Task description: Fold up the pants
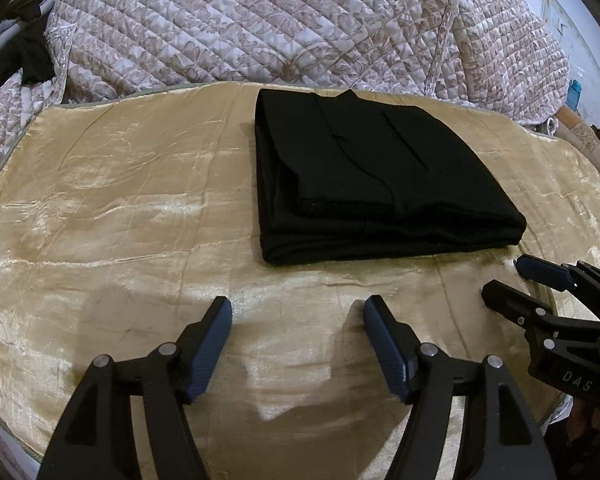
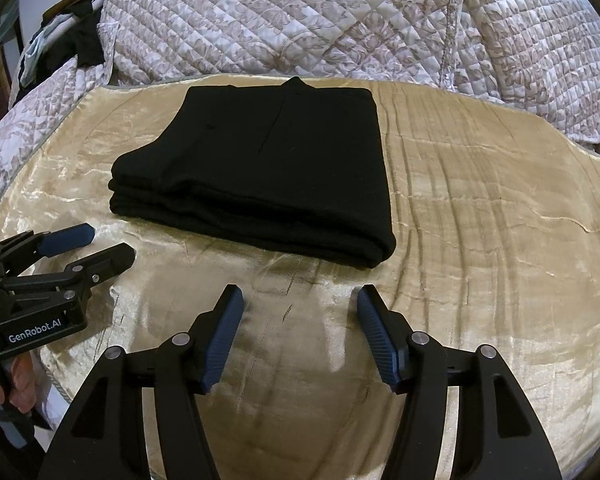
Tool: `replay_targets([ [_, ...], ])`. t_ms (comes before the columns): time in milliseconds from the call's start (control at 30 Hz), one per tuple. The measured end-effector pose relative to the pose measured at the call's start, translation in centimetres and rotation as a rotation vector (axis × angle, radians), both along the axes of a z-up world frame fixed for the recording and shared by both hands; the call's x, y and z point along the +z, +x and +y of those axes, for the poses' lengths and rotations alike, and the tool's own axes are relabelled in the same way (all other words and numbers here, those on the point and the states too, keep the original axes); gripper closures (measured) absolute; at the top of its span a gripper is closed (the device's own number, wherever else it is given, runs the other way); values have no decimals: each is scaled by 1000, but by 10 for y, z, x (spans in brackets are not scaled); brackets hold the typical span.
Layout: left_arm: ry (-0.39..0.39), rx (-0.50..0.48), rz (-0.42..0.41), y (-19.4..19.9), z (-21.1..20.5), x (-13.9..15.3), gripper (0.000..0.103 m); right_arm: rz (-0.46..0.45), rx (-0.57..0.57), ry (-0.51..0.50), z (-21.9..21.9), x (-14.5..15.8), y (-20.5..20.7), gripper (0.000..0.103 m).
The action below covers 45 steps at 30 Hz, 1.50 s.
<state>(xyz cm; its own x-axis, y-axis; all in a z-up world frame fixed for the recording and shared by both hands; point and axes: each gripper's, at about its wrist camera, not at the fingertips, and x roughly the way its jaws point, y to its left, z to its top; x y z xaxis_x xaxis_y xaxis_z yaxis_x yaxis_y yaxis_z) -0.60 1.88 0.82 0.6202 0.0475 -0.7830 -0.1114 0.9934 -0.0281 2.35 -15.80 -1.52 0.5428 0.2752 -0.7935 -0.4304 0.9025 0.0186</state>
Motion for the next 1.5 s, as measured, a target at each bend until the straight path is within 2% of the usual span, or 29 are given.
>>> replay_targets([
  [1500,10,-1,11,1,3,-3,23,-7,0,-8,2,-1,-1,38],
])
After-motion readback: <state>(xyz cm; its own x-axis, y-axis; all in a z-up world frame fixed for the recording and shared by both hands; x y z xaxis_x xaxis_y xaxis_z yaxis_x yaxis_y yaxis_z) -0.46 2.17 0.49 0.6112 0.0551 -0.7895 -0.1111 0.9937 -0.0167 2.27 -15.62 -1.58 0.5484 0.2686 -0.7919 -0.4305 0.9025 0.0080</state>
